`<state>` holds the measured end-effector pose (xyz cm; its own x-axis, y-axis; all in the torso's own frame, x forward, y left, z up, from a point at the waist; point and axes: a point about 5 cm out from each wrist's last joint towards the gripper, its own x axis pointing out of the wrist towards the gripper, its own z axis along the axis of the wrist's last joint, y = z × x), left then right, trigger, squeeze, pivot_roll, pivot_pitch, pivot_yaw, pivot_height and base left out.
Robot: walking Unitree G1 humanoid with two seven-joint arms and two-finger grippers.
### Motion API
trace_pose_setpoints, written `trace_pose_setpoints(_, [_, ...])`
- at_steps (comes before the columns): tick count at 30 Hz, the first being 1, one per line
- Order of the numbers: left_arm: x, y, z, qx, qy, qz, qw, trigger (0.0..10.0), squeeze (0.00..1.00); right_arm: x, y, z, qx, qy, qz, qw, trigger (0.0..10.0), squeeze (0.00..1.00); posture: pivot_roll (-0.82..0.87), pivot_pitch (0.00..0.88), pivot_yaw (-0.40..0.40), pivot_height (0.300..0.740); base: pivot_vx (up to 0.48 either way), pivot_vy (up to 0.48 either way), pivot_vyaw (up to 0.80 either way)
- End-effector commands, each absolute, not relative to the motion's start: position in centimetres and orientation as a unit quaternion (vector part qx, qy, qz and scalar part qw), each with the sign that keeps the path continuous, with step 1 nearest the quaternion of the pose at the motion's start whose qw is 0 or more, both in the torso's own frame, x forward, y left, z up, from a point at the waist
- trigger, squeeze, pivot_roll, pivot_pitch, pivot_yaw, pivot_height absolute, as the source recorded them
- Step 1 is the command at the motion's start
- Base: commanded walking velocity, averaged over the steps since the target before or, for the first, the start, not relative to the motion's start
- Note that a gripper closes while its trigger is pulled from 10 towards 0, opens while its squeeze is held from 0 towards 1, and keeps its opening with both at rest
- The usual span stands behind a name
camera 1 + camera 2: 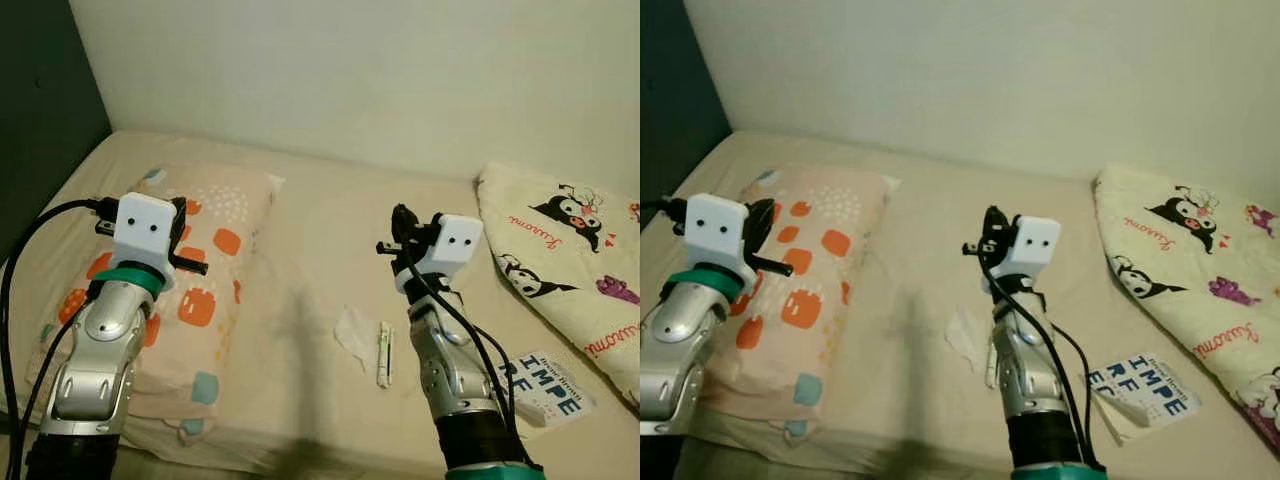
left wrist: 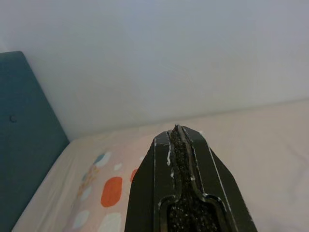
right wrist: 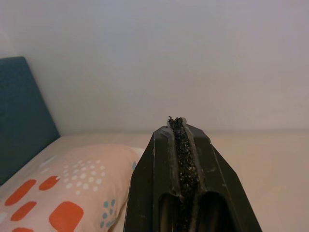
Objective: Clean up the room
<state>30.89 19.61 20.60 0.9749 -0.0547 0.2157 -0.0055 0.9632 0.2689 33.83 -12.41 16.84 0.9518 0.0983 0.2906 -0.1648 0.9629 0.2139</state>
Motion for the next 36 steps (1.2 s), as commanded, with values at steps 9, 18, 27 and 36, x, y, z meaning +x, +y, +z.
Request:
trace_pose_setpoints(9, [31.03, 19.21, 19.92, 0.132, -0.098, -0.024, 0.986, 10.0, 0.0, 33.78, -12.95, 16.17, 0.111, -0.13, 0.058, 0.983, 10.0, 0.0, 0.14, 0.055, -0.036, 0.725, 0.027, -0.351, 0.0])
trace_pose_setpoints(18, [30.93, 19.42, 19.81, 0.122, -0.096, -0.019, 0.988, 10.0, 0.0, 33.81, -12.99, 16.07, 0.109, -0.128, 0.058, 0.984, 10.0, 0.0, 0.14, 0.06, -0.04, 0.725, 0.0, -0.067, 0.0])
trace_pose_setpoints(27, [30.92, 19.54, 19.67, 0.099, -0.092, -0.016, 0.991, 10.0, 0.0, 33.83, -12.96, 15.98, 0.109, -0.126, 0.058, 0.984, 10.0, 0.0, 0.14, 0.064, -0.039, 0.725, 0.0, 0.0, 0.0])
trace_pose_setpoints(36, [30.92, 19.62, 19.59, 0.108, -0.088, -0.015, 0.99, 10.0, 0.0, 33.77, -13.06, 15.89, 0.108, -0.125, 0.056, 0.985, 10.0, 0.0, 0.14, 0.066, -0.038, 0.725, 0.0, 0.32, 0.0])
